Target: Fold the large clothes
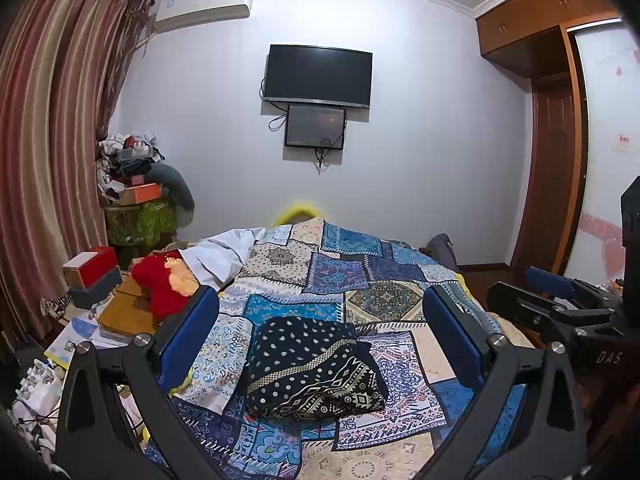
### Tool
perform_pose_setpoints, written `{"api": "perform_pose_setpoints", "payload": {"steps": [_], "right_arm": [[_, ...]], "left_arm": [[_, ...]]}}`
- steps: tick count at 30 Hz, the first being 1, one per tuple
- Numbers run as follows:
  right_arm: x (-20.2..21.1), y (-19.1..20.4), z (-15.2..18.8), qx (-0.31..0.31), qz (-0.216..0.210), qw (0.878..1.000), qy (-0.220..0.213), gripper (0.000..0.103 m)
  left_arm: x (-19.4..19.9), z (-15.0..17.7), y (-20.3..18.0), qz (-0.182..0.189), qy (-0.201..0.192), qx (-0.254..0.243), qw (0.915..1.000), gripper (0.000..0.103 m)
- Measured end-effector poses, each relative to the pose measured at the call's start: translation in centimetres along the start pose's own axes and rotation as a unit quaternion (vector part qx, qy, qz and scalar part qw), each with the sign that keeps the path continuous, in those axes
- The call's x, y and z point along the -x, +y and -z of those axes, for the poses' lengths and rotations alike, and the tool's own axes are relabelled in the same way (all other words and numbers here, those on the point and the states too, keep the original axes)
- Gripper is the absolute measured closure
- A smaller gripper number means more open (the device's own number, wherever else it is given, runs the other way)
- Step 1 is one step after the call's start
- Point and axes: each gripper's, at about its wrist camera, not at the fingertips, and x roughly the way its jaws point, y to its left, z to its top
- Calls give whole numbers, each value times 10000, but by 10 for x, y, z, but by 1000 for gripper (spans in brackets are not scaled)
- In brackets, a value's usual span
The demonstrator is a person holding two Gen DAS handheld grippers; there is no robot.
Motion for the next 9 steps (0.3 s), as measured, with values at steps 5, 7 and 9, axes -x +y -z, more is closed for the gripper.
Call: {"api": "perform_pose_setpoints", "payload": {"steps": [5,7,9], "right_arm": [[0,0,0,2,-1,10000,7,0],[0,0,0,-3,-7,10000,3,0],[0,0,0,0,-3,10000,7,0]], "left_arm": [[1,1,0,2,-6,12,10000,0],[1,2,1,-6,-5,26,10000,0],[1,2,1,-3,10,33,10000,0]]}}
